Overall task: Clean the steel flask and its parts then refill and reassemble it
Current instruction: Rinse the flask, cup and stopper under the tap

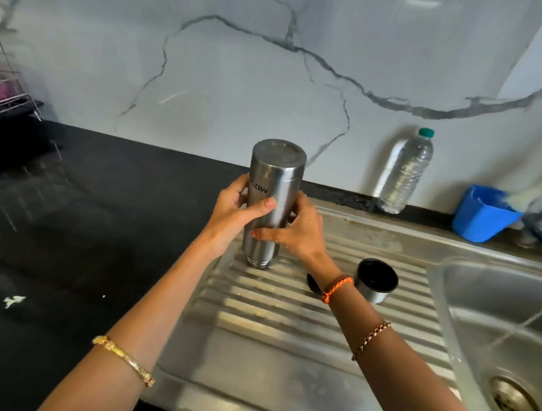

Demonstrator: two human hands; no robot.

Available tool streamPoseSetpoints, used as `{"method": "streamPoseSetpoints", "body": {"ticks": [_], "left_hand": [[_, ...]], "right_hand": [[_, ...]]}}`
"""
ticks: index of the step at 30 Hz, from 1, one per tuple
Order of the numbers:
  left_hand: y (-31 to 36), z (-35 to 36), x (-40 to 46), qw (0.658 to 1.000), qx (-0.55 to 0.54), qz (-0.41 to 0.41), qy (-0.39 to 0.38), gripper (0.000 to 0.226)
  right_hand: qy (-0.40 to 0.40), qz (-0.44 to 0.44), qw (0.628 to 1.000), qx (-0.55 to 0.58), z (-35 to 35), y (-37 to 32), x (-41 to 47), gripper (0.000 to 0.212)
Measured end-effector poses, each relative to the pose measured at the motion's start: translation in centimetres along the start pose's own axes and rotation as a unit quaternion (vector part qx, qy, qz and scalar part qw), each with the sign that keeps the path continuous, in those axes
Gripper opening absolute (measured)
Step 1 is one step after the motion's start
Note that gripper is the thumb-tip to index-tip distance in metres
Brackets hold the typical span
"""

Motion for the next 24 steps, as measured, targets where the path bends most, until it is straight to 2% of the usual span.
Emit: {"method": "streamPoseSetpoints", "body": {"ticks": [7, 10, 14, 17, 21, 24], "left_hand": [[-2.4, -1.8, 0.8, 1.0, -0.008, -0.015, -0.017, 0.045], [-3.1, -2.5, 0.7, 1.0, -0.015, -0.01, -0.002, 0.054], [-3.6, -3.1, 0.8, 1.0, -0.027, -0.003, 0.011, 0.052], [-3.6, -2.7, 0.8, 1.0, -0.016, -0.001, 0.002, 0.052], [-3.1, -3.4, 0.5, 0.999, -0.021, 0.01, 0.026, 0.071], [-3.2, -3.5, 0.1, 0.999, 0.01, 0.014, 0.034, 0.071]], "right_hand": [[0.004, 0.027, 1.0, -0.004, 2.2, 1.5, 0.6, 0.082], [-0.005, 0.035, 0.999, -0.016, 3.2, 1.8, 0.6, 0.08], [-0.001, 0.038, 0.999, -0.028, 3.7, 2.0, 1.0, 0.078], [-0.02, 0.041, 0.998, -0.041, 3.7, 2.3, 1.1, 0.087], [-0.065, 0.065, 0.994, -0.053, 3.3, 2.7, 0.7, 0.111], [-0.067, 0.087, 0.992, -0.058, 1.5, 3.5, -0.2, 0.112]]}}
Point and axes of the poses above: each hand's wrist, its own x-axis towards the middle knuckle, its own z-axis out of the palm, y = z × x, the point moved 8 cm from there along x, towards the middle knuckle, and after that the axes turned 1 degree about -x, right-handed, at the moved point
